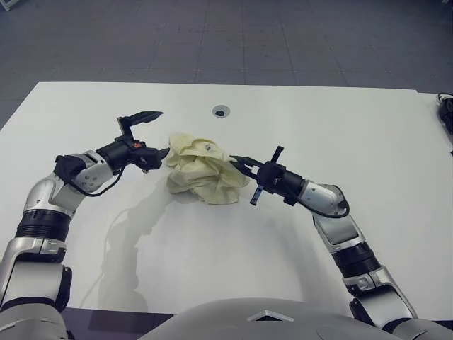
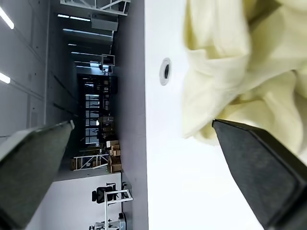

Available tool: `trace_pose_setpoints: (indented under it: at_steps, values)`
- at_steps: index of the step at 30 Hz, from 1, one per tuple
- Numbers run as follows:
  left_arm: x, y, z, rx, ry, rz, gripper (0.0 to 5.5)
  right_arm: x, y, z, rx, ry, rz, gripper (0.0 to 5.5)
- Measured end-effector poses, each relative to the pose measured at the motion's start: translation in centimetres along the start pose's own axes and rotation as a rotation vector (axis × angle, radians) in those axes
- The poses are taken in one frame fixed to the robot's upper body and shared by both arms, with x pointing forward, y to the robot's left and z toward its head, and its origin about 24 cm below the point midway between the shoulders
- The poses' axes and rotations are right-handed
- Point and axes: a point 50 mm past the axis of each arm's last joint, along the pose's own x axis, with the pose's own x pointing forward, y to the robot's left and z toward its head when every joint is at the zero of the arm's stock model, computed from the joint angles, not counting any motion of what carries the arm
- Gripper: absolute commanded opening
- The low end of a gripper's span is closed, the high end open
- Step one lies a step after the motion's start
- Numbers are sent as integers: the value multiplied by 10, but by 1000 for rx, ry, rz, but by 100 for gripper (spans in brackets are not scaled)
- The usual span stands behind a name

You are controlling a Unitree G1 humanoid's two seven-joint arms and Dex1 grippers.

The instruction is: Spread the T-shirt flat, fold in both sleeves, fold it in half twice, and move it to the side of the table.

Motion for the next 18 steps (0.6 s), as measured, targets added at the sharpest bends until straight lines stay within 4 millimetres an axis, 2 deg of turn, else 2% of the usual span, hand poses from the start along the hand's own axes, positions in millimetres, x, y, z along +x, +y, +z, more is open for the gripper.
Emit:
trace_pose_setpoints:
  at_steps: [12, 16, 18]
  values:
    - [14, -12, 3, 11, -34, -20, 540, 2, 2, 0, 0, -4, 9, 1]
    - [23, -13, 11, -7, -73, -7, 540, 2, 2, 1, -2, -6, 9, 1]
    - [24, -14, 13, -9, -82, -7, 511, 2, 2, 1, -2, -6, 9, 0]
